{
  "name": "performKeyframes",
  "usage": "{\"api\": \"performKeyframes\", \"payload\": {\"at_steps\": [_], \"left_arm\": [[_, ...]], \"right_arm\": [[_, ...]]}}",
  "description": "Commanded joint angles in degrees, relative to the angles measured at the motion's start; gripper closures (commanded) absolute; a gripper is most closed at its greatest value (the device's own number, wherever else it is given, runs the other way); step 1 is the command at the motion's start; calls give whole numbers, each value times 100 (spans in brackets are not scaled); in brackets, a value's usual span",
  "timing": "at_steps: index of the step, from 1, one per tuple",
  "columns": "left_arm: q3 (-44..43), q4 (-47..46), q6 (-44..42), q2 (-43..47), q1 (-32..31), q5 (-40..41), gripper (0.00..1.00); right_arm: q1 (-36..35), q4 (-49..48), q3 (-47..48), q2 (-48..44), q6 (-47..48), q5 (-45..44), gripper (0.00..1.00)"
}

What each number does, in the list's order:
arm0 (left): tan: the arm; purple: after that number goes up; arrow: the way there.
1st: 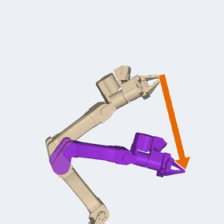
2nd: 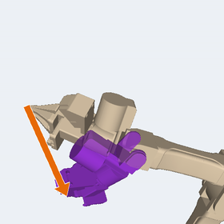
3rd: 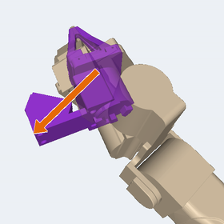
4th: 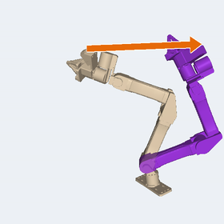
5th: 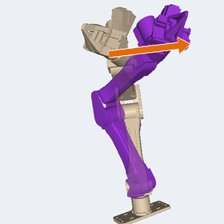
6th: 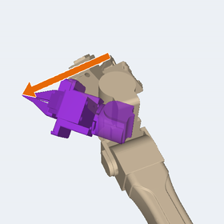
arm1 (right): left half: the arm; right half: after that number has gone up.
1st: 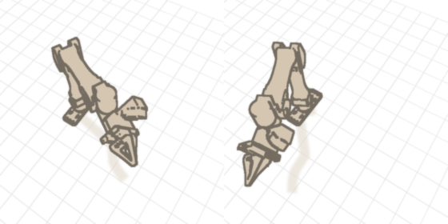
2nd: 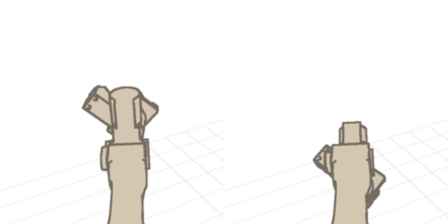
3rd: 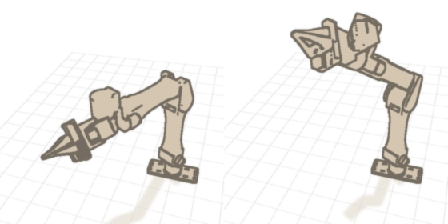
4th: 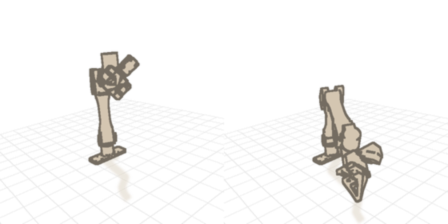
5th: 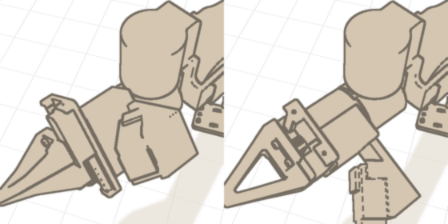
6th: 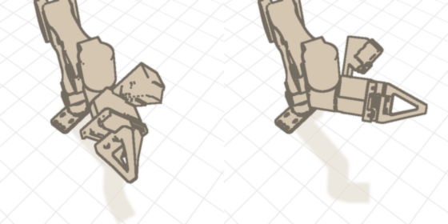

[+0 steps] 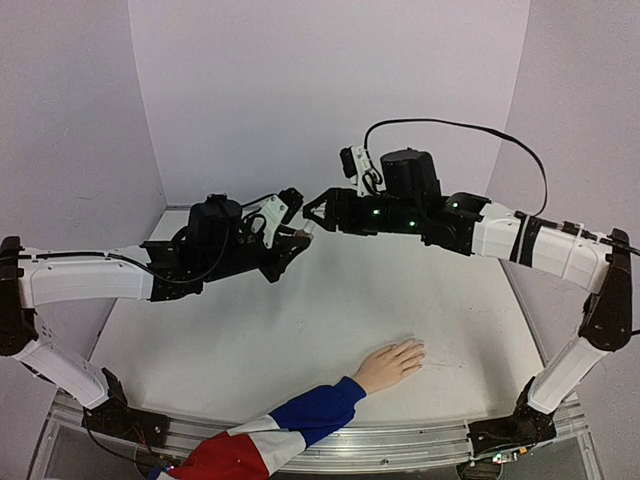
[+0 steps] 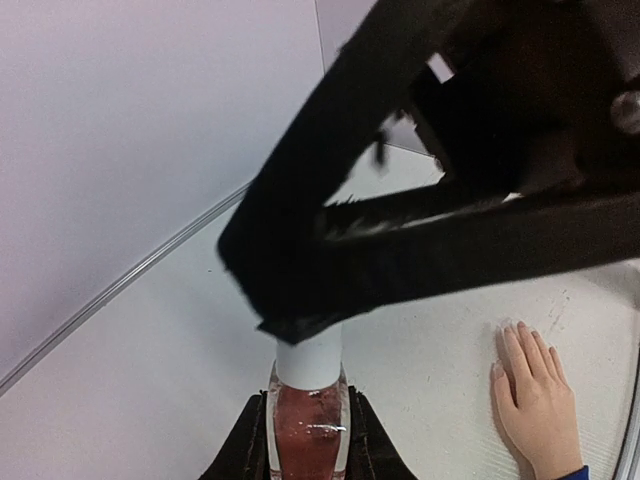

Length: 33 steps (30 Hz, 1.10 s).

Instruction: Paint the nails

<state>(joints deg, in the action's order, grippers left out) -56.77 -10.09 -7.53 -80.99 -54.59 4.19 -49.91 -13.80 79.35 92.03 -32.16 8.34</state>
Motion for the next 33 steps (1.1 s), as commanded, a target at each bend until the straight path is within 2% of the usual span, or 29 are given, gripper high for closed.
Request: {"api": "performKeyframes", "payload": {"at_steps": [1, 2, 3, 8, 9, 10, 13, 15, 18, 19, 22, 24, 25, 27, 30, 33], "left_arm": [[-373, -358, -35, -5, -94, 230, 100], [-387, -354, -61, 0, -96, 232, 100], [-390, -346, -99, 17, -104, 236, 100], [-336, -309, -198, 199, -105, 253, 100], [-341, -291, -146, 242, -105, 242, 100], [-326, -278, -70, 286, -105, 197, 100], [-267, -262, 188, 366, -96, 2, 100], [-314, -182, 352, 387, -68, -324, 100], [-420, 122, 603, 493, 126, -1517, 100], [-410, 143, 686, 539, 291, -2243, 100], [-533, 145, 1175, 530, 810, -5316, 100], [-575, 143, 1281, 578, 887, -6681, 100], [-527, 147, 1268, 645, 888, -7015, 100], [-433, 147, 1237, 755, 888, -7154, 100], [-420, 147, 1284, 797, 888, -6775, 100], [-488, 147, 1303, 698, 888, -6388, 100]], "right_arm": [[-30, -273, 333, 240, -252, 50, 51], [-33, -277, 357, 276, -267, 62, 59], [-29, -280, 344, 280, -284, 85, 62], [-28, -542, 45, 185, -335, 188, 71], [-35, -565, 46, 192, -346, 256, 76], [-33, -570, 67, 200, -317, 368, 80], [-33, -679, 13, 201, -153, 767, 82], [-20, -696, 106, 265, 154, 1244, 88], [-15, -662, 145, 277, 1066, 2434, 95], [-18, -636, 80, 242, 1469, 2944, 100], [0, -295, -149, 95, 2740, 4639, 100], [4, 93, -161, -6, 3436, 5359, 100], [4, 160, -177, -46, 3579, 5573, 100], [-10, 214, -191, -91, 3683, 5803, 100], [-8, 245, -209, -156, 3658, 5683, 100], [-6, 246, -240, -245, 3636, 5197, 100]]}}
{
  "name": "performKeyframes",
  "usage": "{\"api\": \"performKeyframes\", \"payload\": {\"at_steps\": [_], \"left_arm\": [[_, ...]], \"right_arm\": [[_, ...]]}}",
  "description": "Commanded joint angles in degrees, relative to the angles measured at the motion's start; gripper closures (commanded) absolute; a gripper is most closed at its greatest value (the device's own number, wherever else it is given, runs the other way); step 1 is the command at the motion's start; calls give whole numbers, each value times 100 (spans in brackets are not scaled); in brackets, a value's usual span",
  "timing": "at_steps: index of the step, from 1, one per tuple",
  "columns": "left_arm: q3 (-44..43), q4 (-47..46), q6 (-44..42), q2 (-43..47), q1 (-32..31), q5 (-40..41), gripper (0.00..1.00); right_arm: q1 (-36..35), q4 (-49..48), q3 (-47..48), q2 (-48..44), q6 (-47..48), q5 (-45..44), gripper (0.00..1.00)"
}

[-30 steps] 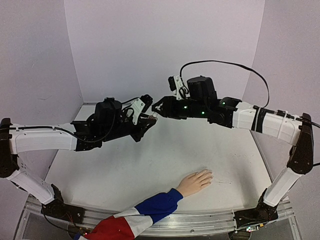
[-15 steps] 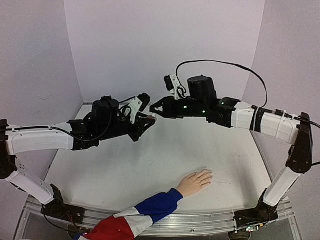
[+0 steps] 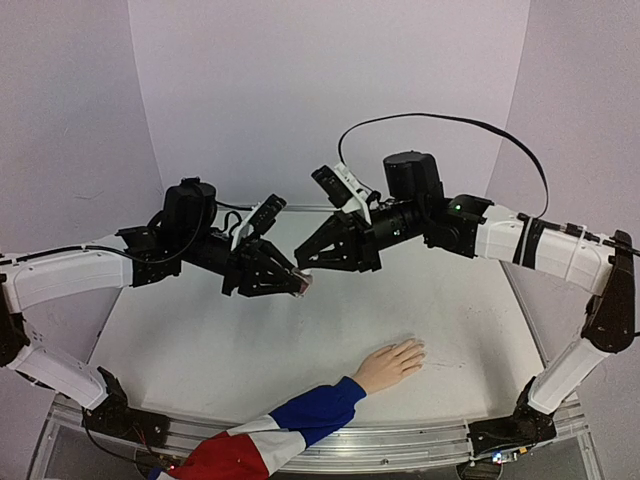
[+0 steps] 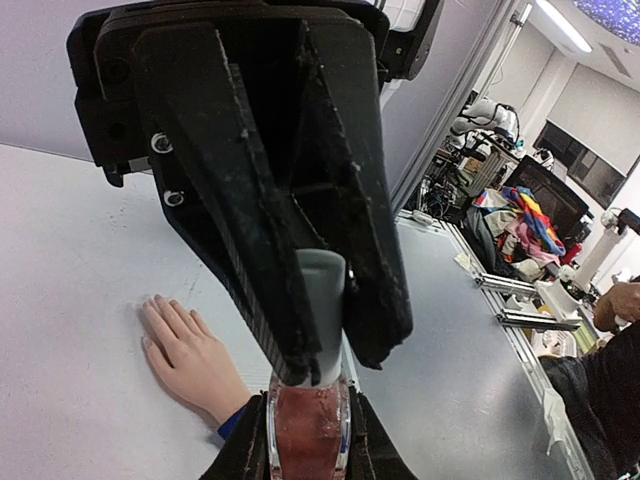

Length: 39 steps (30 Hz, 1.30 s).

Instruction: Paint the nails

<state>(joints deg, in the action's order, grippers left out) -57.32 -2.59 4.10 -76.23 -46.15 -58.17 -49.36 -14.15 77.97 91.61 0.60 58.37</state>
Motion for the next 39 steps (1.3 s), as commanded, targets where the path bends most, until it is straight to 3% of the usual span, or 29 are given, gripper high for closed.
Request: {"api": "performKeyframes", "payload": {"at_steps": [1, 4, 9, 12, 15, 17, 19, 26, 35, 39], "left_arm": [[-456, -602, 191, 194, 45, 117, 100], [-332, -603, 101, 216, 36, 975, 100], [-46, -539, -143, 356, -12, 3400, 100], [76, -529, -338, 435, -88, 4461, 100], [97, -528, -392, 484, -233, 5294, 100], [131, -543, -226, 475, -267, 5725, 100], [93, -546, -95, 380, -294, 6000, 100], [-56, -558, -25, 175, -526, 6153, 100], [-150, -558, -32, 2, -811, 6237, 100], [-182, -559, -50, 4, -808, 6144, 100]], "right_arm": [[-62, 281, -58, -217, 290, 29, 100], [-60, 233, -116, -419, -98, -1076, 56], [-51, 249, -236, -895, -1270, -3556, 23], [-50, 213, -422, -1109, -1975, -4138, 14], [-63, 86, -380, -1052, -2960, -4687, 17], [-153, -147, -339, -893, -3455, -4912, 27], [-296, -282, -124, -651, -3594, -5209, 31], [-491, -140, 756, 237, -3680, -5674, 36], [-518, -141, 1054, 638, -3612, -5556, 66], [-516, -326, 638, 526, -3632, -5379, 75]]}}
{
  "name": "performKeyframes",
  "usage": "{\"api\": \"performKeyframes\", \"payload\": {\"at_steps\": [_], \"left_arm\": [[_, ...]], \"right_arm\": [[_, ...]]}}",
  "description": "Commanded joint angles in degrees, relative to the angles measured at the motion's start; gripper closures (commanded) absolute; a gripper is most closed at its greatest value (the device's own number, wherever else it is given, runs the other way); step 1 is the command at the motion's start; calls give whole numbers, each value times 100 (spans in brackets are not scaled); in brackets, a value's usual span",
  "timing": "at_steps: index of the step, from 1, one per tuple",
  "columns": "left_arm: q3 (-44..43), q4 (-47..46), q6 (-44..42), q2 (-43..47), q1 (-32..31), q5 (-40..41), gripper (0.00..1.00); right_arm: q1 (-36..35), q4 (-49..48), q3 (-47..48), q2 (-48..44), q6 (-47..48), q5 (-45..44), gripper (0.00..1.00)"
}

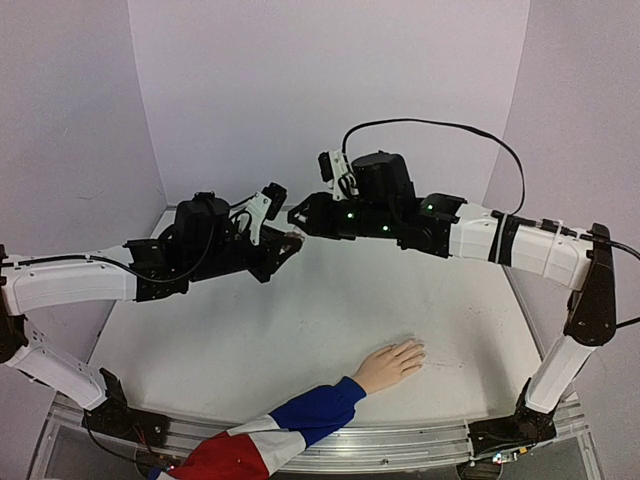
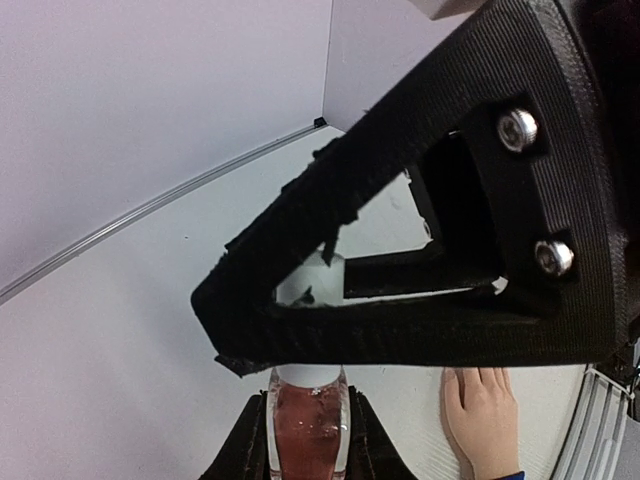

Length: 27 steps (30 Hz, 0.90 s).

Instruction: Paint the nails

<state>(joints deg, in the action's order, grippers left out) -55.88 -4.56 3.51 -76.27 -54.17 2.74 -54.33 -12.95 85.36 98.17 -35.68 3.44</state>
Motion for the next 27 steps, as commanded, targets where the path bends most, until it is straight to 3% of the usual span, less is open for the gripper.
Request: {"api": "performKeyframes", "payload": {"at_steps": [1, 4, 7, 10, 15, 17, 22, 27], "left_arm": [[-359, -355, 2, 11, -6, 35, 100], [-335, -365, 123, 159, 75, -210, 100], [-354, -373, 492, 219, 399, -1150, 100], [-453, -383, 585, 245, 718, -2615, 100], [-429, -421, -32, 575, 813, -6117, 100], [-378, -436, -154, 730, 812, -6869, 100], [-307, -441, -199, 852, 812, -6233, 100], [-297, -446, -24, 820, 811, -4441, 100]], "right_arm": [[-25, -508, -213, -165, -1, 140, 79], [-18, -578, -409, -294, 174, 287, 88], [3, -704, -483, -359, 628, 941, 97], [49, -732, -499, -442, 1663, 2290, 100], [50, -632, -840, -651, 3249, 6179, 100], [45, -617, -1010, -766, 3465, 6437, 100], [45, -575, -1145, -784, 3613, 5784, 100], [37, -819, -1214, -929, 3247, 4383, 98]]}}
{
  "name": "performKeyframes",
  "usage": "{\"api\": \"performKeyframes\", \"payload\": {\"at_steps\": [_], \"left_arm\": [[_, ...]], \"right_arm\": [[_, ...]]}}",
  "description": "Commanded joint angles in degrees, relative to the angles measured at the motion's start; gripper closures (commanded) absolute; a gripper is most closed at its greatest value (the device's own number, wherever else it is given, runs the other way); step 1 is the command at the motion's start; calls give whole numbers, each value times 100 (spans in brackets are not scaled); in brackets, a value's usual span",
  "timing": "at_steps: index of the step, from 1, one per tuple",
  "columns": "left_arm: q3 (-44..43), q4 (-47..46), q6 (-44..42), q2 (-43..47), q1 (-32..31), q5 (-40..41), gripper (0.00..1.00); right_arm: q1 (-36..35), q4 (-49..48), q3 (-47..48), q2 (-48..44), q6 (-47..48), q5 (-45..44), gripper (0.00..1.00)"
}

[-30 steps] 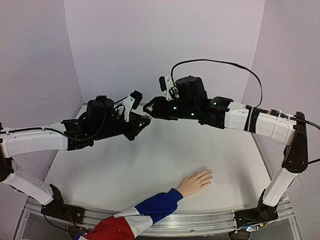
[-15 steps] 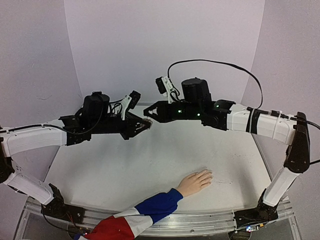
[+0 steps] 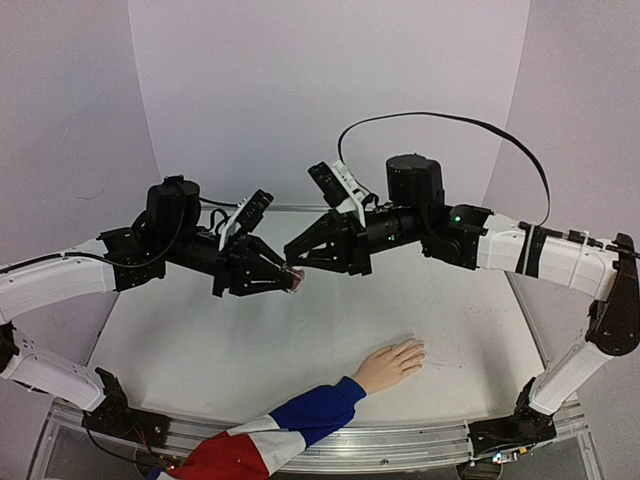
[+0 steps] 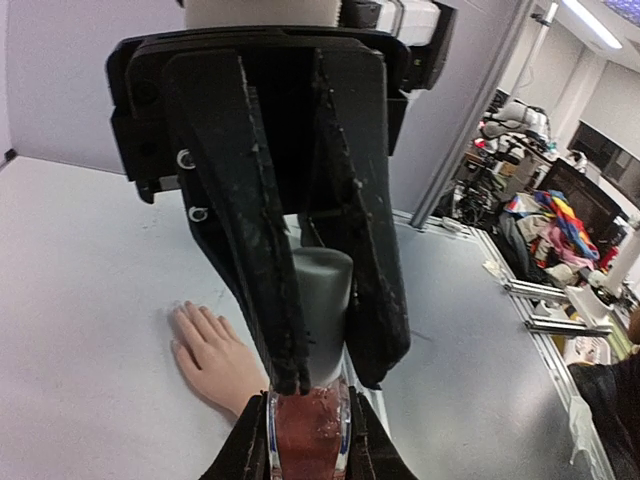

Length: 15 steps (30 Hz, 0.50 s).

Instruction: Paint the nails

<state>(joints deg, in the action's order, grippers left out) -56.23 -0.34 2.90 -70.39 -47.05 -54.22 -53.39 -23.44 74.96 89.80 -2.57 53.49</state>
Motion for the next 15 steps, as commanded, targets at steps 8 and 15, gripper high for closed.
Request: {"api": "performKeyframes", "payload": {"at_steps": [8, 15], "left_arm": [[-90, -857, -203, 150, 98, 3188, 100], [271, -811, -753, 26, 90, 3556, 100]], "right_arm": [[-64, 494, -53, -261, -990, -3087, 35], [-57, 1836, 355, -559, -1710, -3971, 15]]}}
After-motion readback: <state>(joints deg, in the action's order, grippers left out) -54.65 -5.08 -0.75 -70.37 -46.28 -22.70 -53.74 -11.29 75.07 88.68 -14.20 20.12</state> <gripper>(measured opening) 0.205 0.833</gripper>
